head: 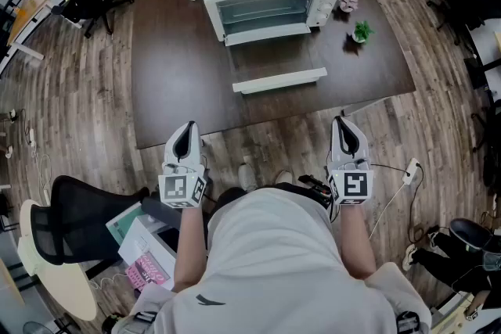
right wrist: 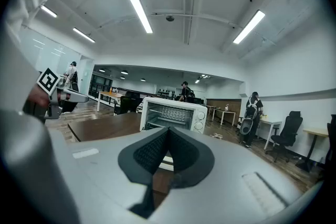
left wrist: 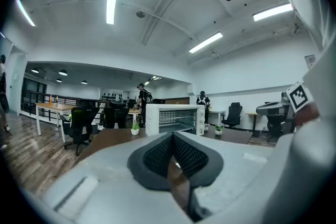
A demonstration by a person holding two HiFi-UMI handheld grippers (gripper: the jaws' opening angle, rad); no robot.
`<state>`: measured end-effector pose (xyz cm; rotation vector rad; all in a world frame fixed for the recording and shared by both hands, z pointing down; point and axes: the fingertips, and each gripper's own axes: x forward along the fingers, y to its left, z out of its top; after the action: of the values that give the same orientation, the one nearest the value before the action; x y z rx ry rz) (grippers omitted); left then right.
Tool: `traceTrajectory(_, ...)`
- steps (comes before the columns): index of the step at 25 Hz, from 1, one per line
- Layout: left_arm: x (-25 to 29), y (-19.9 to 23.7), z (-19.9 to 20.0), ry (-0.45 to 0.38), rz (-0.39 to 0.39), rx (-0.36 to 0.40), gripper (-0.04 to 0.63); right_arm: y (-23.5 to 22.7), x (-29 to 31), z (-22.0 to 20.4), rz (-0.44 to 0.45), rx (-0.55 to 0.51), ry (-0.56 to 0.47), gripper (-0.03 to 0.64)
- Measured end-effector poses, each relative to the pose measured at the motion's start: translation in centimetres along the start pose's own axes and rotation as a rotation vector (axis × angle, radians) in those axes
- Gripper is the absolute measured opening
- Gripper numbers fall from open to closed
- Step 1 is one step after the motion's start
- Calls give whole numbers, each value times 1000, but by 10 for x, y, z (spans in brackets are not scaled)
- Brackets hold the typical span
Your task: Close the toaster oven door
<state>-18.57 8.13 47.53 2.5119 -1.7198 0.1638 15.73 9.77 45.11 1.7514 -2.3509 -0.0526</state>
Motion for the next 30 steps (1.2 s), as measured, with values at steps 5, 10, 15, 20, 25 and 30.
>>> traceTrajectory(5,-3,0,-3,2,0,-2,5,2,-1,0,-1,10,-5,-2)
traceTrajectory(10,-5,1,-2,-1,1,-4,5,5,-3,4,13,18,-21,0)
traceTrajectory(15,-6,4,-3,0,3,-10,5,9,-2,5,22,22,-23,0)
traceTrajectory(20,-6,11,-5,9,7,-23,5,13,1,8,27,23,-13,0)
traceTrajectory(25,-1,23,-6,14,-4,-30,5,18,11,12,12,28,-4,0)
traceTrajectory(30,17,40,-5,7,-30,-44,5,24,23,17,-19,19,6,0)
